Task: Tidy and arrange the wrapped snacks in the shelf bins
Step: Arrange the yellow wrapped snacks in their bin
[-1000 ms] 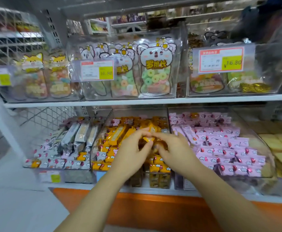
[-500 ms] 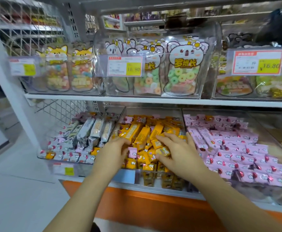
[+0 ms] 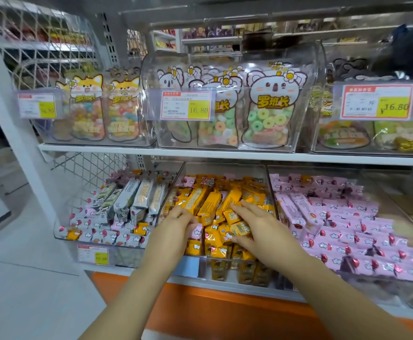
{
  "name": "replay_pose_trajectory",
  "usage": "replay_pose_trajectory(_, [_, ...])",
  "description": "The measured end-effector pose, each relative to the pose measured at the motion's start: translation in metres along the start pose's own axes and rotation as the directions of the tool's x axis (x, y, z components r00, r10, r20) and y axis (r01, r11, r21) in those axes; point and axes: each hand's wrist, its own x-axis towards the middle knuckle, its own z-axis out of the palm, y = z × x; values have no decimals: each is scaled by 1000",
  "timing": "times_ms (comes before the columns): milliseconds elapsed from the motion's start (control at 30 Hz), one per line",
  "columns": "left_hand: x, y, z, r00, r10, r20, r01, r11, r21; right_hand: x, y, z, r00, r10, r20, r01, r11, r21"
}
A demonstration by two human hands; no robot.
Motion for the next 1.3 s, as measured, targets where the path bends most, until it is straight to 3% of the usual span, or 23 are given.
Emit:
replay_pose_trajectory(233, [4, 15, -14, 989, -74, -129, 46, 977, -208, 1, 0, 0, 1000, -1, 5, 1, 1000, 9])
replay_pose_trajectory(433, [10, 29, -37, 954, 31, -297, -97, 973, -209, 2, -1, 1, 1000, 4, 0, -4, 1000, 21])
replay_pose_trajectory(567, [5, 47, -48, 889, 96, -448, -191, 967, -172, -1, -1, 1, 1000, -18, -21, 18, 999, 32])
replay_pose_trajectory(700, [3, 75, -52, 843, 125, -523, -290, 925, -246, -13, 0, -9, 986, -55, -156, 78, 987, 142])
replay_pose_trajectory(867, [5, 111, -36, 860, 81, -504, -313, 863, -396, -41, 10, -27, 949, -45, -313, 156, 927, 340])
replay_pose_trajectory(1033, [9, 151, -8, 908, 83, -410, -304, 805, -509, -66, 45, -34, 898, 43, -438, 116, 937, 330])
replay_pose_trajectory(1300, [23, 190, 43, 923, 269, -274, -360, 854, -375, -103, 122, -38, 811, 225, -540, -114, 966, 232])
